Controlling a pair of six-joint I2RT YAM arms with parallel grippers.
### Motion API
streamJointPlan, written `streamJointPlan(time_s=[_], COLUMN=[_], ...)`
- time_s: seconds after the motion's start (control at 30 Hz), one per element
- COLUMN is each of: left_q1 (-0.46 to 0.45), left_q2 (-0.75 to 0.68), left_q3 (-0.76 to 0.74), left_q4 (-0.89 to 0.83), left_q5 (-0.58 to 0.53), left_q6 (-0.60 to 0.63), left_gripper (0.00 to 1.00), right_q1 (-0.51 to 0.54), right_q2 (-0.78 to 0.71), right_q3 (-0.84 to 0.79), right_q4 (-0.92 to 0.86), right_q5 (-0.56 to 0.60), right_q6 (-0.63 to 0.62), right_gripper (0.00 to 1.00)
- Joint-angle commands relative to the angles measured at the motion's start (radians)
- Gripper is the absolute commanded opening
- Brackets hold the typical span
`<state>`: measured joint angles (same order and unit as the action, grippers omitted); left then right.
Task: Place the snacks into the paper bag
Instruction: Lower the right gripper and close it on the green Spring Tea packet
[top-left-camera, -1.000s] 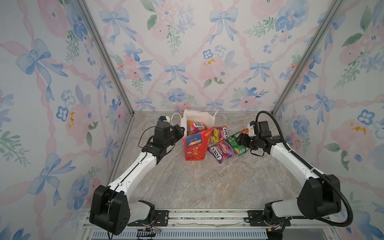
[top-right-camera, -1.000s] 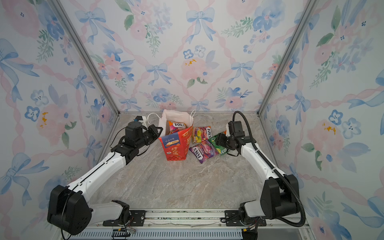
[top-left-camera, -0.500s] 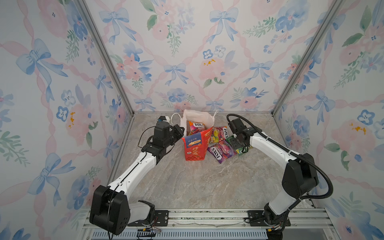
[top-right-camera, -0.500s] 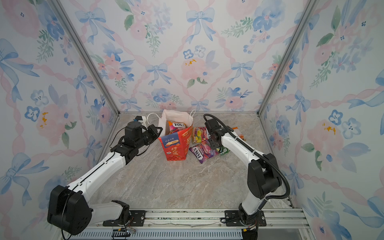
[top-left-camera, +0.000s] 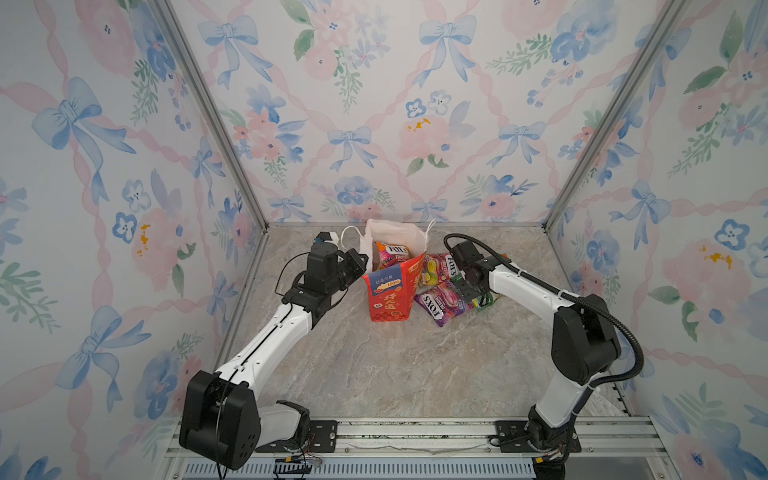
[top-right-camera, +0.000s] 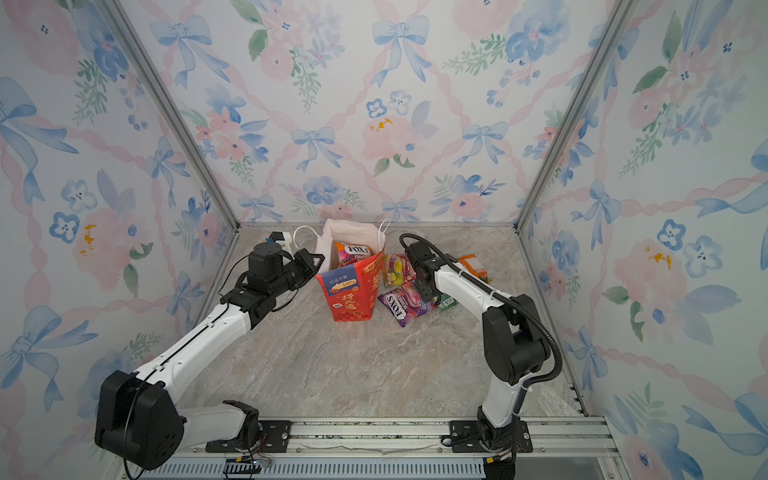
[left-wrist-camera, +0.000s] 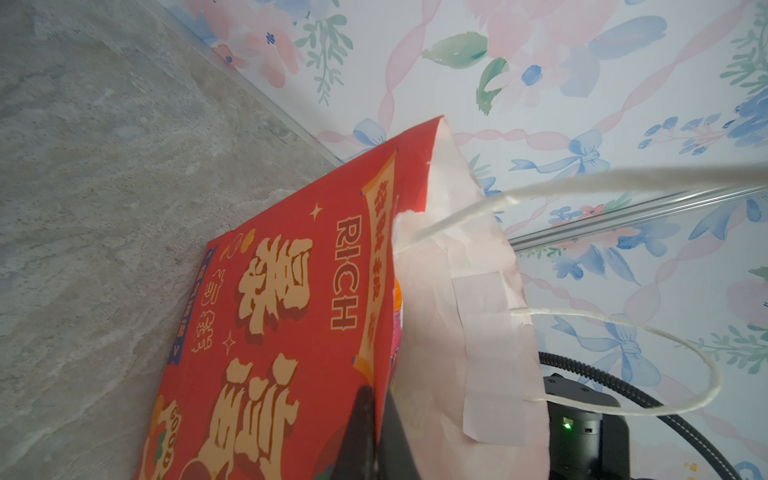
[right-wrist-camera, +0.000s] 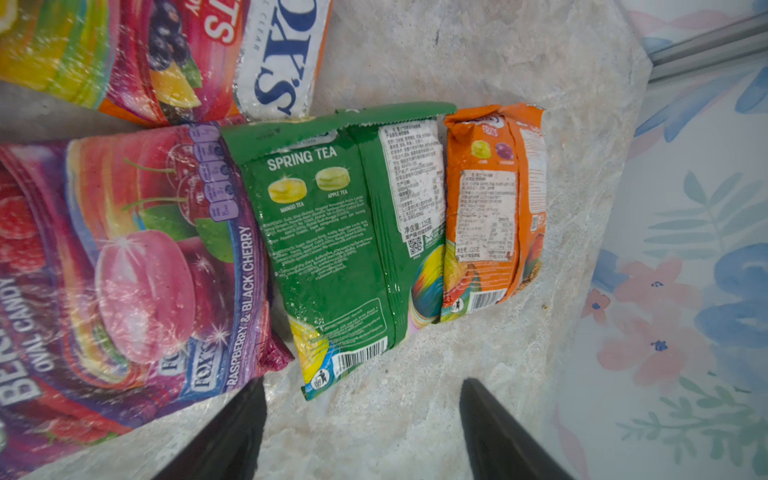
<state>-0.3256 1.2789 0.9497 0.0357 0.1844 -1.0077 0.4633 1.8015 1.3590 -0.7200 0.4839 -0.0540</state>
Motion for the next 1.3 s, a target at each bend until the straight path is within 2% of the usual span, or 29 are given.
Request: streamJointPlan(time_s=[0.0, 0.97, 1.27], left_q1=[0.013, 0.017, 0.017], left_q2=[-0.016, 0.004, 0.006], left_q3=[-0.014, -0.02, -0.02], left_q4=[0.028, 0.046, 0.05], left_q5=[0.004, 0.018, 0.02], left_q6=[0.003, -0.003, -0.006], left_gripper=[0.0, 0.0, 0.0], right_q1=[0.011, 0.031, 0.034], right_q2=[0.035, 0.242, 0.296], right_q3=[-0.017, 0.013, 0.026], right_q4=[0.009, 0.074, 0.106], right_q5=[0.014, 0.252, 0.285], right_q6=[-0.023, -0.093, -0.115], right_gripper=[0.77, 0.8, 0.75])
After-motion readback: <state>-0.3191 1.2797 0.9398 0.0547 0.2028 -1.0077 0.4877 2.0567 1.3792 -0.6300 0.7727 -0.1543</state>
